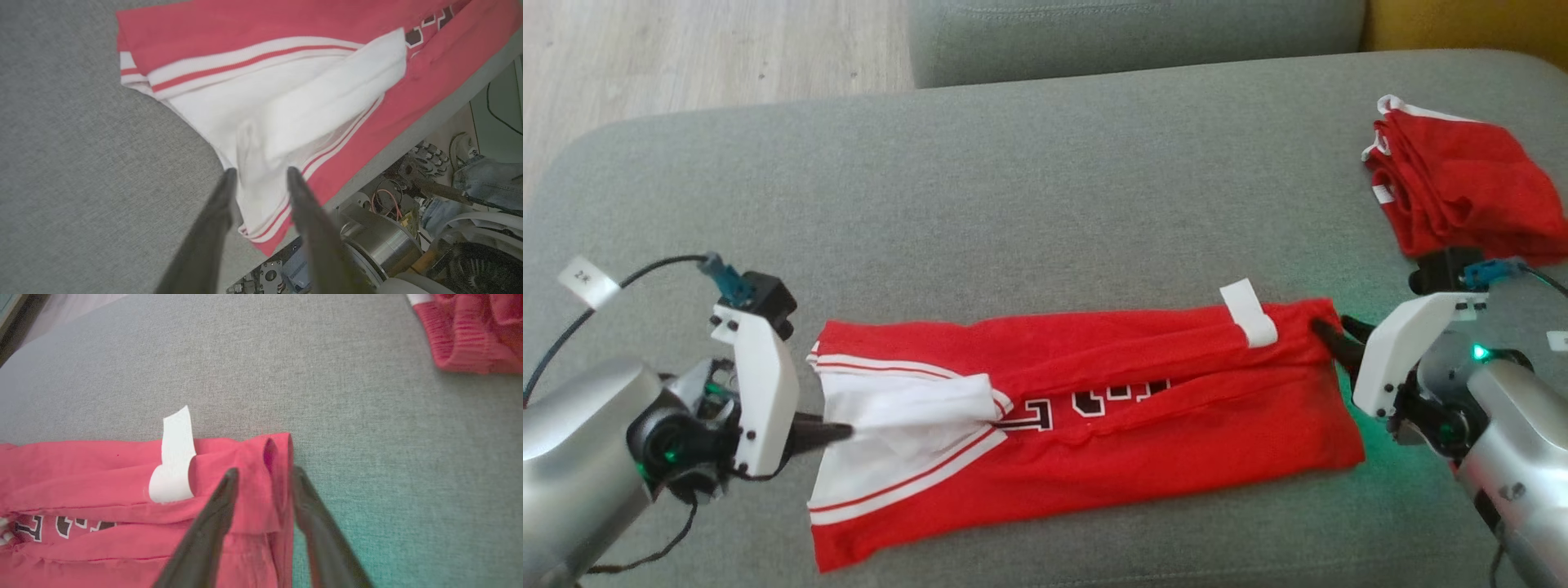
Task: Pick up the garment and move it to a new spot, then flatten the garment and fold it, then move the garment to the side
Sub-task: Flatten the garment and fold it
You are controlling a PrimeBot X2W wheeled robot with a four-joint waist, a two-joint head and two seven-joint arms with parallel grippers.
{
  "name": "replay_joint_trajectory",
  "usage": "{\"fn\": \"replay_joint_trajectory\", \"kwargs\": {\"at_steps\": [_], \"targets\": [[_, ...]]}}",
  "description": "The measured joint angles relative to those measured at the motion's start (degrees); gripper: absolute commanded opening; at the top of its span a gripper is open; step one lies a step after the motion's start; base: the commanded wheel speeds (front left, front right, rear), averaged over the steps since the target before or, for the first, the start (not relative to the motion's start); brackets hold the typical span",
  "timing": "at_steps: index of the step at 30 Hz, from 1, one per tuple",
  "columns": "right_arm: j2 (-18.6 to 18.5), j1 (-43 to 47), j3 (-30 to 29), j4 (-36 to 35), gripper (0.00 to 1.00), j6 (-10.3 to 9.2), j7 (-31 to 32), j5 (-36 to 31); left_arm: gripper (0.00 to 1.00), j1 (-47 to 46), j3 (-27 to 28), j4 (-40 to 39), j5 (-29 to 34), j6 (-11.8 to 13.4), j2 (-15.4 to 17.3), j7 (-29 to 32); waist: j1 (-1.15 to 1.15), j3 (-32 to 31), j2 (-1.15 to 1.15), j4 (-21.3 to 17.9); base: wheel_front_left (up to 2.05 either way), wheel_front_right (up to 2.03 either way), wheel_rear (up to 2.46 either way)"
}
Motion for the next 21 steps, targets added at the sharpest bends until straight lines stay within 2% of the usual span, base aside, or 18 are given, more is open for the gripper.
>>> {"fn": "replay_joint_trajectory", "kwargs": {"at_steps": [3,7,11,13,17,21], "targets": [[0.0,0.8,-0.1,-0.2,1.0,0.0,-0.3,1.0,1.0,0.3,0.0,0.9,0.0,0.0,-0.4,-1.3,0.0,-0.7,0.0,-0.2,0.0,0.0,0.0],[-0.7,2.2,-1.7,-1.8,1.0,0.0,-4.0,1.8,1.0,0.3,0.4,0.9,2.7,0.3,-0.3,-6.8,0.0,-2.1,0.0,-0.2,0.0,0.0,0.0],[-2.3,2.3,-5.0,-5.2,1.0,0.0,-10.2,1.8,1.0,0.3,3.3,0.2,6.8,3.2,0.2,-16.6,0.0,-3.9,0.0,-0.2,0.0,0.0,0.0],[-2.7,2.3,-7.6,-7.4,1.0,0.0,-14.8,1.5,1.0,0.3,5.1,-0.9,8.6,6.3,0.5,-22.5,0.0,-4.6,0.0,-0.2,0.0,0.0,0.0],[-2.7,2.9,-13.2,-11.6,1.0,0.0,-25.1,-2.5,1.0,1.5,8.9,-4.1,11.3,14.0,1.0,-33.3,0.0,-5.4,0.0,-0.2,0.0,0.0,0.0],[-0.9,7.9,-18.5,-15.4,1.0,0.0,-29.9,-6.9,1.0,7.1,13.2,-8.9,12.4,22.3,1.1,-45.6,0.0,-6.0,0.0,-0.1,0.0,0.0,0.0]]}}
